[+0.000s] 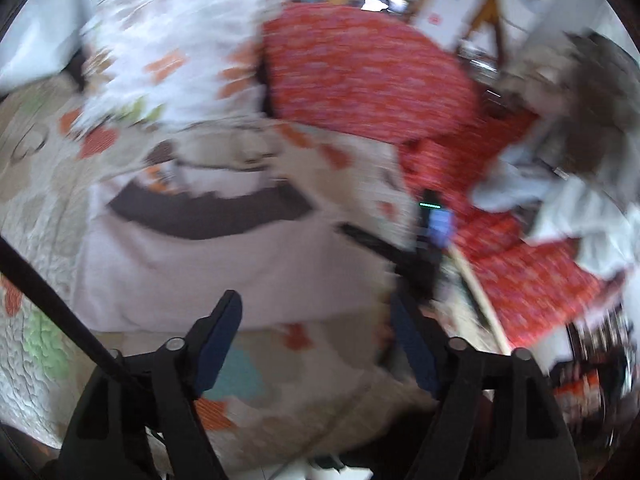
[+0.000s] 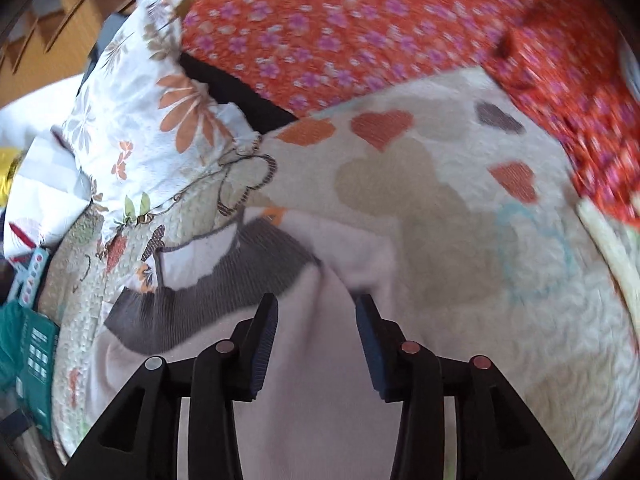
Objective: Fold small clothes
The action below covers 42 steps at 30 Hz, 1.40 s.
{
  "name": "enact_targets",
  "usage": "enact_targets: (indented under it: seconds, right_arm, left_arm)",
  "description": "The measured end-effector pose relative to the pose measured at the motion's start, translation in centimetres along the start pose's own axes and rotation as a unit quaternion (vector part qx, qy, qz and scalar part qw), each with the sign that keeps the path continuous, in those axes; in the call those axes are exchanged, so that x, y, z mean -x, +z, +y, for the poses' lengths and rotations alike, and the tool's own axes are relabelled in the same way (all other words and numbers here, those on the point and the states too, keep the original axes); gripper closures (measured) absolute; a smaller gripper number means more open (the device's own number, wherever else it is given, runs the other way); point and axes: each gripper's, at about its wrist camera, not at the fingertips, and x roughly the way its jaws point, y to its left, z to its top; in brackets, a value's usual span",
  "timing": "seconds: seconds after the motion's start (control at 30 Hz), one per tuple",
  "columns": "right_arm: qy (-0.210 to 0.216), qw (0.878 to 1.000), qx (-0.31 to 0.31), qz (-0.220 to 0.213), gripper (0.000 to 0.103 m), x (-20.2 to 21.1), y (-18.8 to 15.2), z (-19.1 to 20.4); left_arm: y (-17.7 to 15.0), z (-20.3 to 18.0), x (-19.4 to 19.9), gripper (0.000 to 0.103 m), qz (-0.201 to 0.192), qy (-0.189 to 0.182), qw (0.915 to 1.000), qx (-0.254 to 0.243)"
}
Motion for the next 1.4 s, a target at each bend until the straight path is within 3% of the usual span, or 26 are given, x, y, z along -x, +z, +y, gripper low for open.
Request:
enact_targets:
  seconds: [0.07,0.2,0.3,0.4,0.5,0.6,0.77,0.83,0.93,1.03,1.23,1.33,1.4]
  right_arm:
    - [0.006,1.0,-0.024,0.014,0.056,0.4,-0.8,-1.1]
    - [-0.008,0.998,-0.039,0.038,0.055,0.7,-3.2,-2.5]
    - [-0.007,0.996,-0.058,0.061,0.054,0.3,-4.5,-3.4]
    - [-0.004,0.995,-0.073,0.07,0.053,0.0,-5.2,-4.0]
    - [-0.012,0.996,-0.066,0.061,0.052,0.1,-5.1,-4.0]
    - [-0.018,0.997,-0.056,0.05,0.05,0.2,-4.9,-3.7]
    - [-0.013,0.998,-0.055,0.041,0.05,0.3,-4.5,-4.2]
    - [-0.011,0.997,-0.059,0.038,0.049,0.4,-4.2,-4.6]
    - [-0.014,0.997,-0.062,0.035,0.048,0.2,-4.0,-5.3]
    - [-0.014,0.997,-0.062,0.041,0.048,-0.1,-3.9,-5.9]
    - [0.024,0.996,-0.074,0.051,0.041,-1.1,-3.9,-7.1]
    - [0.056,0.993,-0.09,0.058,0.04,-1.9,-3.9,-7.5]
    - [0.075,0.99,-0.1,0.061,0.04,-2.4,-3.9,-7.5]
  left_arm:
    - [-0.5,-5.4,2.4,0.02,0.011,-0.027,0.9984,-0.049]
    - [-2.0,-12.2,5.4,0.019,0.029,-0.056,0.9902,-0.125]
    - [-3.0,-14.1,6.4,0.019,0.038,-0.056,0.9841,-0.164]
    - [-3.4,-13.3,6.2,0.019,0.053,-0.041,0.9858,-0.154]
    - [-2.0,-11.0,6.5,0.019,0.058,-0.041,0.993,-0.095]
    - [-1.1,-9.0,7.2,0.019,0.035,-0.031,0.9948,-0.091]
    - [0.9,-1.1,5.3,0.018,-0.008,0.034,0.999,-0.029]
    - [1.5,3.9,3.2,0.018,-0.021,0.065,0.9975,0.019]
    - [1.4,11.0,-0.2,0.018,-0.046,0.135,0.986,0.086]
    - [0.7,17.1,-3.1,0.018,-0.054,0.201,0.968,0.14]
    - [-0.7,23.8,-4.4,0.018,-0.053,0.226,0.9537,0.192]
    - [-0.5,25.1,-4.3,0.018,-0.056,0.227,0.9523,0.196]
    - [-0.3,25.7,-4.0,0.018,-0.066,0.25,0.9475,0.188]
